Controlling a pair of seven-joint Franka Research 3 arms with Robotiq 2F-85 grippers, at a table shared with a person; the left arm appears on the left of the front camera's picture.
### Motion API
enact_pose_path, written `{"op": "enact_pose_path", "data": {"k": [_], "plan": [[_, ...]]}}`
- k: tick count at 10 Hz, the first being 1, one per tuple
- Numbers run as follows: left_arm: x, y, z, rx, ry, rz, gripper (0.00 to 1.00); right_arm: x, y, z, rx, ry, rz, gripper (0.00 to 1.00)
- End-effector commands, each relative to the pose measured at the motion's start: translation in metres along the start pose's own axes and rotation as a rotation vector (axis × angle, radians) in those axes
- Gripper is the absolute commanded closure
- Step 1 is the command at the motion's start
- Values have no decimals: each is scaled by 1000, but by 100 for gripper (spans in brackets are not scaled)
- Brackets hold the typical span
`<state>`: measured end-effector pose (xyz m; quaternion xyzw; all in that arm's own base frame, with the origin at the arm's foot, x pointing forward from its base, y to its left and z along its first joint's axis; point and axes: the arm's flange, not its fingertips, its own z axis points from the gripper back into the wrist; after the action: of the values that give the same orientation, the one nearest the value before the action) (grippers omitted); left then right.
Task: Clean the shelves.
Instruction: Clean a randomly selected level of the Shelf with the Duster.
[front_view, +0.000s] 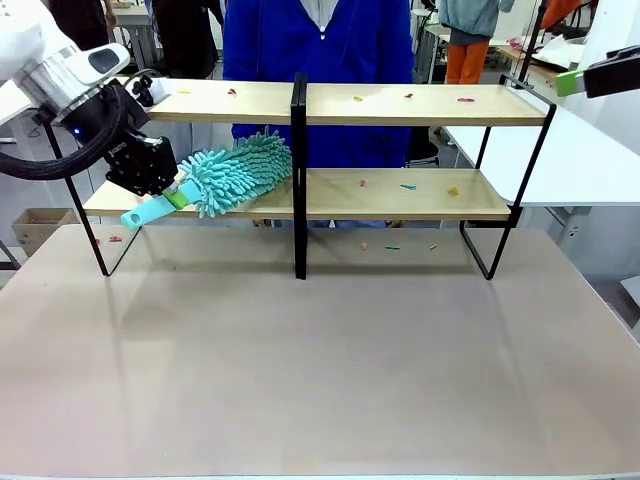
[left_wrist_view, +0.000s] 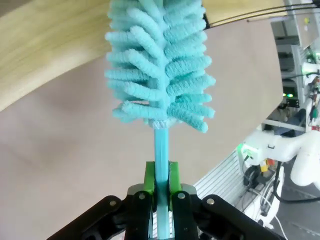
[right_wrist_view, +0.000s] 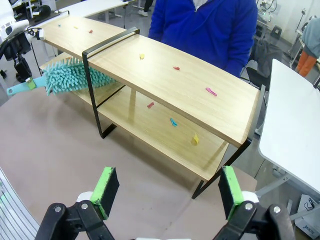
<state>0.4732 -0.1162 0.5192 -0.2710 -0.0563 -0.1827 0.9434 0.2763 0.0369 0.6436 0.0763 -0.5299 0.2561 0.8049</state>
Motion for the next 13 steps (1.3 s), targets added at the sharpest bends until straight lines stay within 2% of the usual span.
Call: {"op": "enact_pose_path", "data": {"k": [1, 3, 5, 7, 13], "plan": [[-6, 7, -2, 109, -1, 51, 88, 0, -1, 0, 0, -2, -5, 0], [-23, 12, 8, 208, 3, 96, 88, 0, -1, 0, 0, -2, -5, 0], [-37, 14, 14, 252, 23, 133, 88, 0, -1, 0, 0, -2, -5, 0], [-51, 15, 22, 310, -6, 162, 88, 0, -1, 0, 0, -2, -5, 0], [-90, 26, 55, 359, -111, 225, 88, 0, -1, 0, 0, -2, -5, 0]]}}
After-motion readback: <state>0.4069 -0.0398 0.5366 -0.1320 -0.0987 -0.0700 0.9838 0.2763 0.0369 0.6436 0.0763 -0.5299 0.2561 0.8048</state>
